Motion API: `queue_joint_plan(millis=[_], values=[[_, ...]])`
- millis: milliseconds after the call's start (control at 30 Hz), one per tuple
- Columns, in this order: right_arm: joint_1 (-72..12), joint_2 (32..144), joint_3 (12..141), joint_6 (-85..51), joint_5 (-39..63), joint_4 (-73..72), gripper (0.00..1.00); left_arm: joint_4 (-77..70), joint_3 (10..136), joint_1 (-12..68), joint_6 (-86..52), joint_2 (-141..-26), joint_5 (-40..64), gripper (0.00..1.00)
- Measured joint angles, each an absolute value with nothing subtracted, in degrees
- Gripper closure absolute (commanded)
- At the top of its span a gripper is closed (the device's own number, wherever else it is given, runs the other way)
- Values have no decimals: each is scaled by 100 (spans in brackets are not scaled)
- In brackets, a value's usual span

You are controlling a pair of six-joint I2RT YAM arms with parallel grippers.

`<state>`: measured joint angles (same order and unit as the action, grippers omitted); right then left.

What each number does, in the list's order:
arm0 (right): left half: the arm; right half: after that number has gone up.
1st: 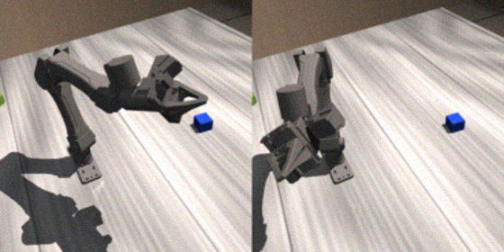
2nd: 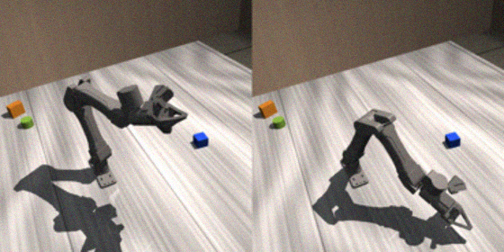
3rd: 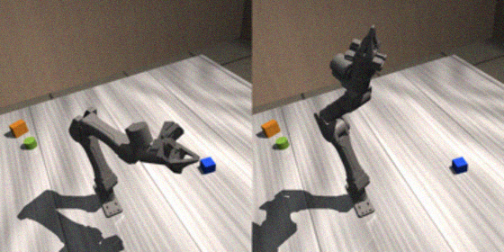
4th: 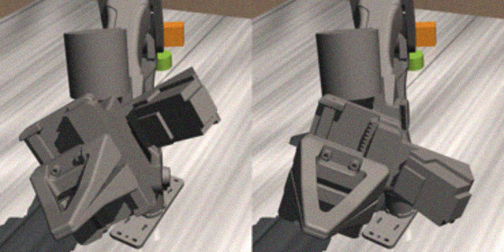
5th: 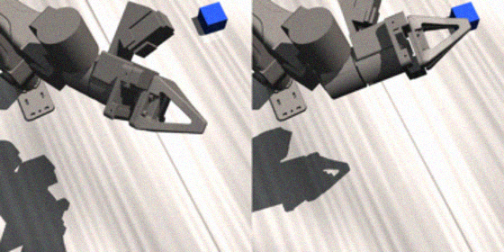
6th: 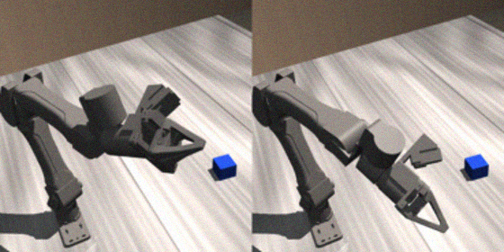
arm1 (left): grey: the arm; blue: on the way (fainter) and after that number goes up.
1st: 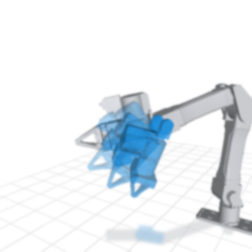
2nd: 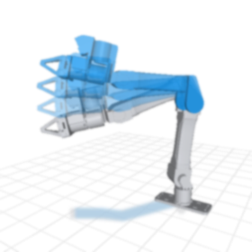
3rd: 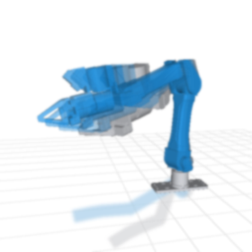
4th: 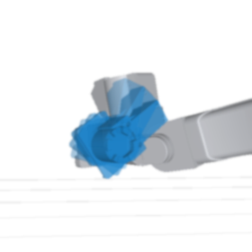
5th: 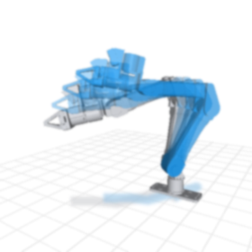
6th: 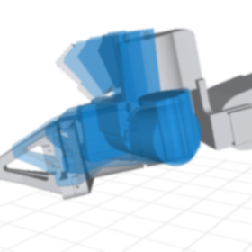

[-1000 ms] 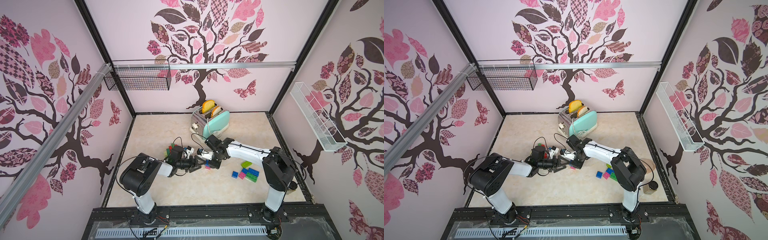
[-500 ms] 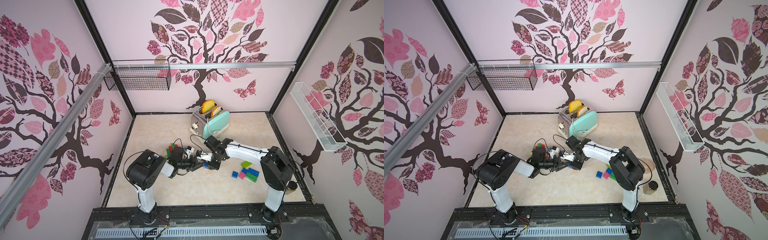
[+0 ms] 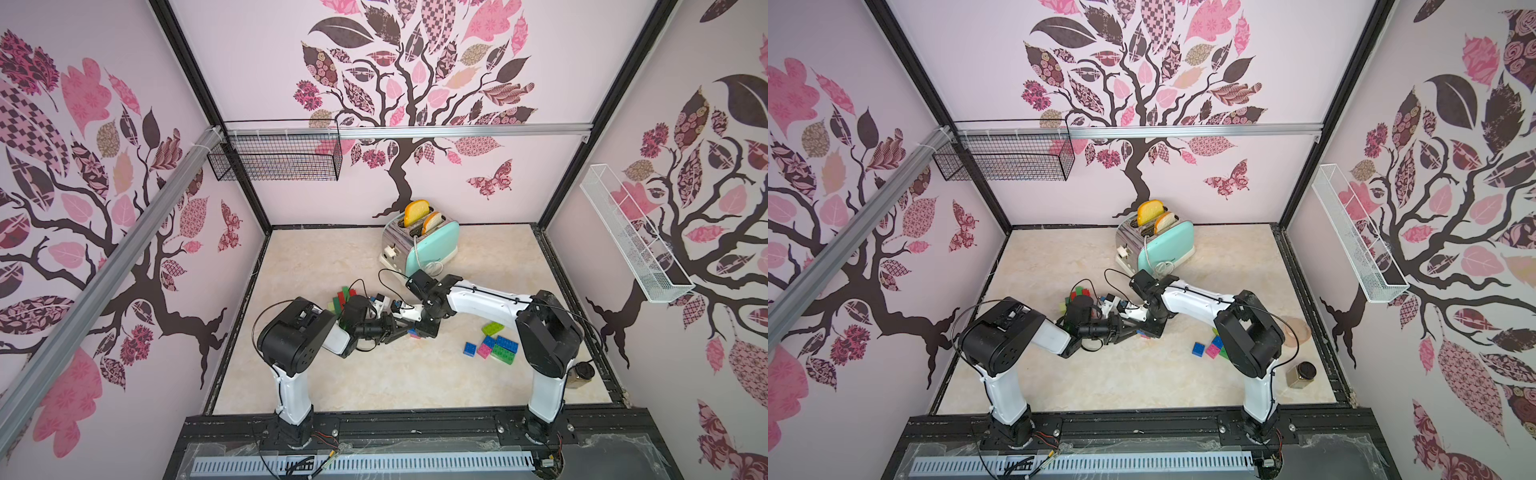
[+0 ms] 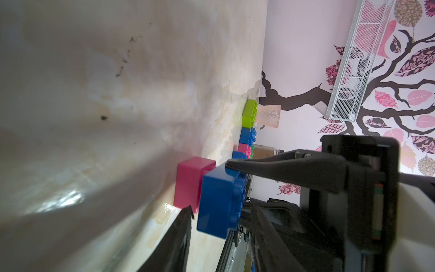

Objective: Assemble a heart with lego
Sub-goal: Assemble the lego brick with the lego brick.

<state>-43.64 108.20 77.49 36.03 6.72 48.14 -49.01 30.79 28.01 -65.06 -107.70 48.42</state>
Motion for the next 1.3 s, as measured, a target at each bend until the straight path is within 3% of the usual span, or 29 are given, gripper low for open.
queue_joint_plan(millis=[367,867,1167,1300], values=[[-4418,10899,7837,3804,550,4884,76,-5111,3055,2818,-6539,-10890,4847,64],[-4580,11262,8326,3903,379,5310,79,-5476,2832,2823,-6600,-11032,4853,65],[-4663,11229,8239,3570,217,5221,78,-5774,2775,2816,-6635,-11159,4888,64],[-4659,11133,8101,3380,233,5065,74,-5747,2775,2816,-6650,-11159,4890,57]])
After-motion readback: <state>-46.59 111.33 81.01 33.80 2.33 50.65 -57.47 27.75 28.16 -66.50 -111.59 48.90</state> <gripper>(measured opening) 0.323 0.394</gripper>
